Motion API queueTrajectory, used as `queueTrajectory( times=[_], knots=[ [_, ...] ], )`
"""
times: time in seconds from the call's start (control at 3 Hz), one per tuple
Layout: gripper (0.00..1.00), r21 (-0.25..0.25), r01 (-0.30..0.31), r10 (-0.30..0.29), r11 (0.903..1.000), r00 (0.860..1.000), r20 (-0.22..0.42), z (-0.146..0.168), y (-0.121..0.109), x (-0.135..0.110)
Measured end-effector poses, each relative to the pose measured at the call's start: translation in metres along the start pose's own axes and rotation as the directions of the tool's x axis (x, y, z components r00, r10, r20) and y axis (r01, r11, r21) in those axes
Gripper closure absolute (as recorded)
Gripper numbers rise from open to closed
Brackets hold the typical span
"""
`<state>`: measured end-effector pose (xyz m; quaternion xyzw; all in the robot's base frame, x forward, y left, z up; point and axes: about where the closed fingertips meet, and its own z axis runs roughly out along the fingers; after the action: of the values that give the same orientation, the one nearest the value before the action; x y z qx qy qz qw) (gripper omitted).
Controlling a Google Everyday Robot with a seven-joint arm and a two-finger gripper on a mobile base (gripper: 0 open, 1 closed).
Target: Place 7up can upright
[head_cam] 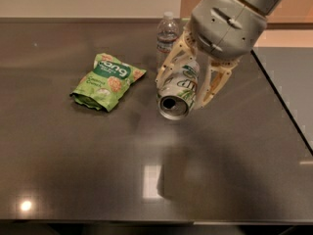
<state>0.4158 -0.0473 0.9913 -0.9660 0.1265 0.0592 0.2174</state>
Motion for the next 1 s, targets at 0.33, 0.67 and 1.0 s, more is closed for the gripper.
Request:
queueTrajectory(
  times=[0.33,0.67,1.0],
  knots=[
    [1.00,0.023,0.054,-0.055,0.9983,0.999,0.003,-0.011,-0.020,0.000],
    [1.00,0.052,0.097,-0.096,0.9939,0.995,-0.014,-0.008,-0.050,0.005],
    [1.00,0.074,0.100,-0.098,0.9922,0.995,-0.037,-0.010,-0.056,0.007]
  ],
)
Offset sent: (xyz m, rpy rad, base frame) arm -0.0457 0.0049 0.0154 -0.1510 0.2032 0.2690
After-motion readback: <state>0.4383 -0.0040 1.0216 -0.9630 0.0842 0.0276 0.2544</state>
